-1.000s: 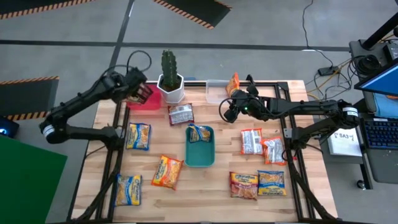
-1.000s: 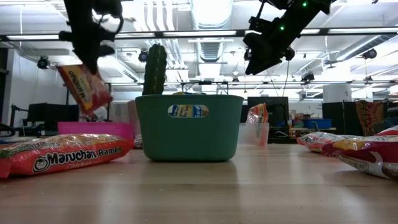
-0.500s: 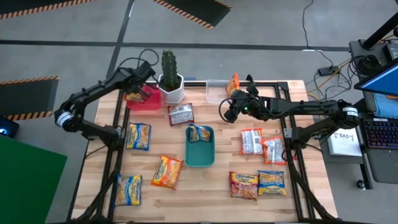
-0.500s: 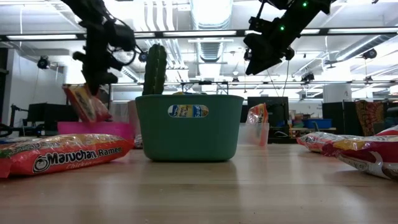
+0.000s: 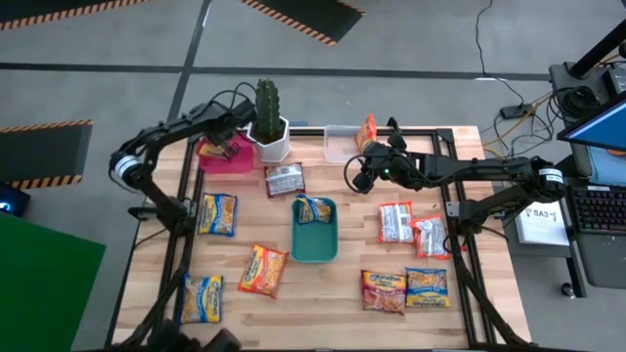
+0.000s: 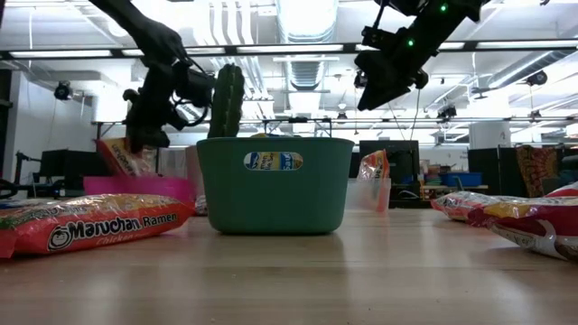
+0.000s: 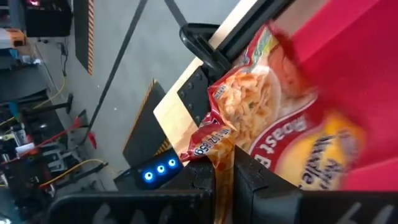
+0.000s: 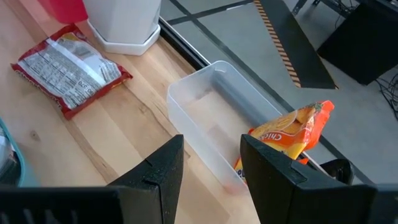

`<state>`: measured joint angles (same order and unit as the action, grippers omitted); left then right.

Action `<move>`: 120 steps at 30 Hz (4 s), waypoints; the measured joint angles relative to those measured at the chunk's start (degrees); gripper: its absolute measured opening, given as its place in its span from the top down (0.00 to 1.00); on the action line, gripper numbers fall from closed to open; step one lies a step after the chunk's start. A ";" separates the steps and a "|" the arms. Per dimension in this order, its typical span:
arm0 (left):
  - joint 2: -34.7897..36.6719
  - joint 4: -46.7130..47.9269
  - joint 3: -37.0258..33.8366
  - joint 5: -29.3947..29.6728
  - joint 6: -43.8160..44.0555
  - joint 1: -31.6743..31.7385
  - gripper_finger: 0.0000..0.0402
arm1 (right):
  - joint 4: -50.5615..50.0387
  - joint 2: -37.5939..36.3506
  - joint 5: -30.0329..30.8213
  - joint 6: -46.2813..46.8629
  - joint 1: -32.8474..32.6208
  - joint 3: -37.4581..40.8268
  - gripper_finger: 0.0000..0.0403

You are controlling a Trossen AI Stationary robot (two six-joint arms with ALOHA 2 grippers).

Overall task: Sort Maruchan noodles
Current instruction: Put the red noodle pack into the pink bin, then put the orange noodle pack into the transparent bin

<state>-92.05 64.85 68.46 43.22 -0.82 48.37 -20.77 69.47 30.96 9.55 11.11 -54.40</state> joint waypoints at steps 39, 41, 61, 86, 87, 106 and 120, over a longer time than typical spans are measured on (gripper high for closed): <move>-5.10 12.88 2.21 -0.26 2.10 2.27 0.71 | 0.01 0.00 -0.02 0.47 0.00 0.07 0.63; -4.10 13.23 2.21 -0.26 2.42 1.91 0.71 | 0.02 0.00 -0.02 0.49 0.00 0.07 0.63; 15.73 13.74 1.50 -12.25 16.09 -8.23 0.71 | -0.02 0.00 -0.20 1.87 0.00 0.10 0.63; 29.73 -40.57 -18.33 -13.94 -4.89 -50.83 0.71 | -27.42 5.33 -44.43 29.61 -3.13 1.95 0.63; 29.51 -41.20 -18.49 -13.90 -4.81 -50.82 0.71 | -30.76 5.55 -44.02 30.63 -3.67 1.58 0.63; 28.41 -43.14 -18.88 -13.75 -7.95 -50.63 0.71 | -37.55 12.09 -35.05 19.36 -18.59 1.25 0.42; 28.41 -43.35 -18.88 -13.73 -9.39 -50.63 0.71 | -36.46 17.39 -23.37 24.31 -26.51 2.48 0.30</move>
<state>-63.64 21.50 49.58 29.50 -10.21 -2.26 -57.23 86.86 7.59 33.87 -15.40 -51.92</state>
